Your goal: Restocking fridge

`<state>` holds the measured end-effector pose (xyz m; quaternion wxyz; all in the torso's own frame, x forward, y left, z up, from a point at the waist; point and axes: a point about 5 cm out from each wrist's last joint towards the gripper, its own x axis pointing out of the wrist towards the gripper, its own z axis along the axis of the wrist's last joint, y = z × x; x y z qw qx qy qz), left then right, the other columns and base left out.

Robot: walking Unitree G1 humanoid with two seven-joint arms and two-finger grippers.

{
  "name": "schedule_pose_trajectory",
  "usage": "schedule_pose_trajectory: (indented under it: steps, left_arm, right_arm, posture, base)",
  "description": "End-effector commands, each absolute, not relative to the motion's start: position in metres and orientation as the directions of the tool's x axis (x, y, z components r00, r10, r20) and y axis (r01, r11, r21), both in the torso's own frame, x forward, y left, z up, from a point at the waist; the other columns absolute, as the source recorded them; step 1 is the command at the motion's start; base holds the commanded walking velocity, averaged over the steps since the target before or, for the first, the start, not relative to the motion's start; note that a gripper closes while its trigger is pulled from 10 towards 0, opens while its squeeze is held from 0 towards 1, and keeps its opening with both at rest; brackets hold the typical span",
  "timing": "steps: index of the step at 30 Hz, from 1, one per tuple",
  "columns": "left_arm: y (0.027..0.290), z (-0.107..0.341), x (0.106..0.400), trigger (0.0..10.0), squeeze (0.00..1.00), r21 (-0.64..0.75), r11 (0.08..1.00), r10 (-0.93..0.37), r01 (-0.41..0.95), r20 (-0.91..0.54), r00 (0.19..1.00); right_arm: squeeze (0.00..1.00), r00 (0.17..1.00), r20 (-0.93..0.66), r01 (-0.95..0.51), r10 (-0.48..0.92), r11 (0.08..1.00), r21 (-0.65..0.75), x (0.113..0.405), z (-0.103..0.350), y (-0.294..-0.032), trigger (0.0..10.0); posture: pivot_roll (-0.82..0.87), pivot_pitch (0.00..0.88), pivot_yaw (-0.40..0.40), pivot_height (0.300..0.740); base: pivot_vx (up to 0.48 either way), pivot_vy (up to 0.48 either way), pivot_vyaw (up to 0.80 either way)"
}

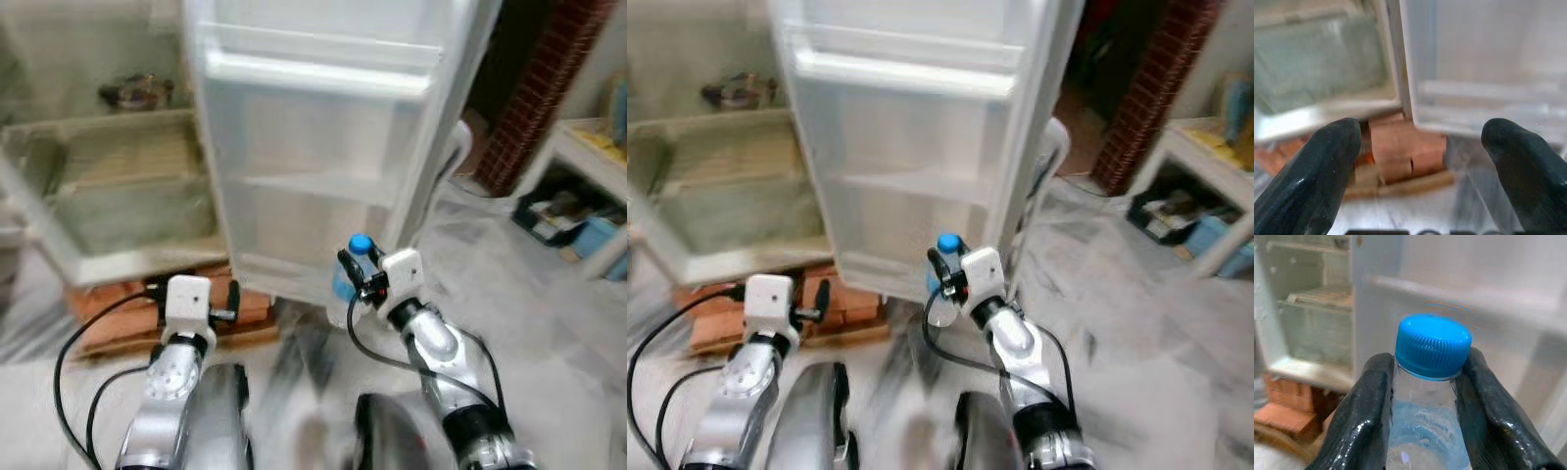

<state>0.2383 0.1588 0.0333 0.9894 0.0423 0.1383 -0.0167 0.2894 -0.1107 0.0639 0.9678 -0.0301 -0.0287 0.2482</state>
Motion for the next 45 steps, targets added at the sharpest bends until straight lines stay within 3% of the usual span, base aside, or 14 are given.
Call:
schedule_pose_trajectory:
  steps: [1,28,35,45]
  left_arm:
    - [0.162,0.042,0.245,10.0,0.00,0.105,0.994,-0.012,0.039,-0.241,0.970]
    - [0.164,0.043,0.244,10.0,0.00,0.103,0.994,-0.006,0.030,-0.232,0.973]
    - [0.162,0.042,0.244,10.0,0.00,0.103,0.994,-0.007,0.032,-0.235,0.972]
    - [0.161,0.041,0.246,10.0,0.00,0.101,0.995,-0.001,0.026,-0.242,0.970]
  right_arm:
    - [0.00,0.864,0.084,-0.490,0.496,0.868,-0.086,0.294,0.073,-0.105,10.0]
    - [0.00,0.827,0.106,-0.539,0.552,0.833,-0.125,0.292,0.078,-0.098,10.0]
    - [0.00,0.809,0.114,-0.562,0.577,0.816,-0.137,0.291,0.079,-0.094,10.0]
    - [0.00,0.802,0.119,-0.570,0.586,0.809,-0.142,0.293,0.081,-0.092,10.0]
  posture:
    - [0.04,0.000,-0.021,0.552]
    - [0.04,0.000,-0.023,0.552]
    - [0.04,0.004,-0.025,0.552]
    - [0.04,0.007,-0.029,0.552]
  base:
    - [0.000,0.000,0.00]
    - [0.229,0.000,0.00]
    - [0.285,0.000,0.68]
    - [0.000,0.000,0.00]
